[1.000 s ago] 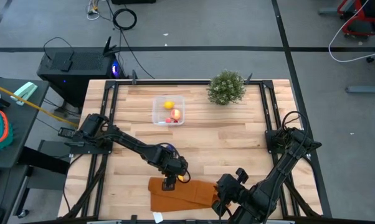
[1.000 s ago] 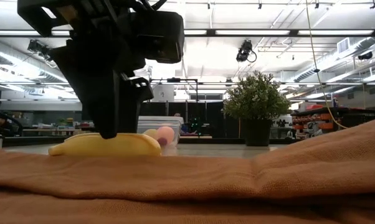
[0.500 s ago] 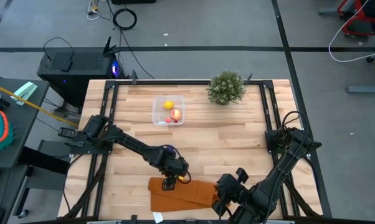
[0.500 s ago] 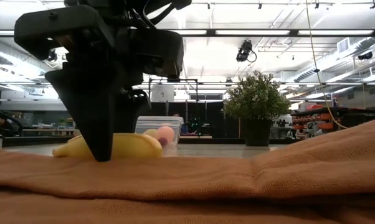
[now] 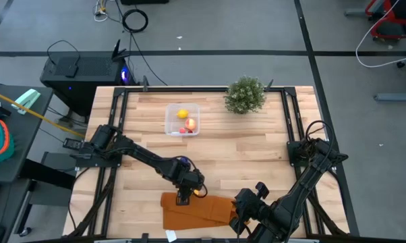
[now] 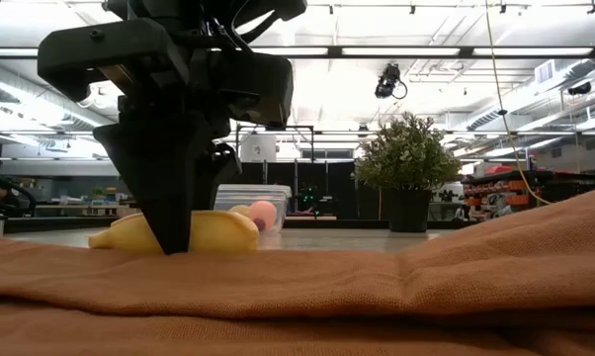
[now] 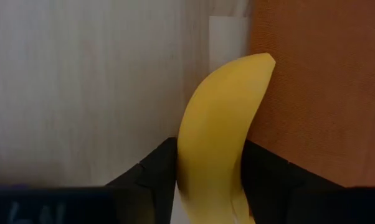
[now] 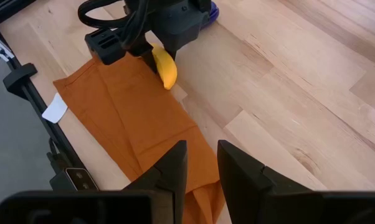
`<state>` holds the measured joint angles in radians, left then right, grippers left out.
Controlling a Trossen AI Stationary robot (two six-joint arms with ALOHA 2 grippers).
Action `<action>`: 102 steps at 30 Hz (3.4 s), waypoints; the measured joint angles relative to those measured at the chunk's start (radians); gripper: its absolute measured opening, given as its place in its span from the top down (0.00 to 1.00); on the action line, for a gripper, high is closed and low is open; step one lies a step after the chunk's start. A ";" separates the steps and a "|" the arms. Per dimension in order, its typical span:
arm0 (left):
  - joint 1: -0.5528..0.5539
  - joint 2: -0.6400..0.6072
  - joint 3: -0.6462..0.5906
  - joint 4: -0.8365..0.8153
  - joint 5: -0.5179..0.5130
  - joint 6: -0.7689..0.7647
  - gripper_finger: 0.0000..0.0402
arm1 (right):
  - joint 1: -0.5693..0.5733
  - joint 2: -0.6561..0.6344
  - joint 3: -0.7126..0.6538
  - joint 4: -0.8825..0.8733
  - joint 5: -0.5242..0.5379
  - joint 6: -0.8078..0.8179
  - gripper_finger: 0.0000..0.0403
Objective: Pick and placing Produce into tupperware
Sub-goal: Put the banana into the container
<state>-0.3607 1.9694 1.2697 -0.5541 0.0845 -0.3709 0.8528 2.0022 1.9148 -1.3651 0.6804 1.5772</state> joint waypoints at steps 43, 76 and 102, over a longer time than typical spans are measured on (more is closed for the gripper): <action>0.386 -0.124 0.320 -0.494 0.015 0.286 0.56 | 0.000 0.000 0.000 -0.001 0.001 0.010 0.76; 0.832 -0.184 0.178 -0.416 -0.086 -0.157 0.55 | 0.000 0.000 0.000 0.000 0.019 0.050 0.76; 0.828 -0.183 0.104 -0.400 -0.265 -0.598 0.60 | 0.000 0.000 0.000 0.000 0.034 0.051 0.76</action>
<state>0.4675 1.7859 1.3735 -0.9539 -0.1806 -0.9686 0.8528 2.0022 1.9144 -1.3651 0.7143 1.6281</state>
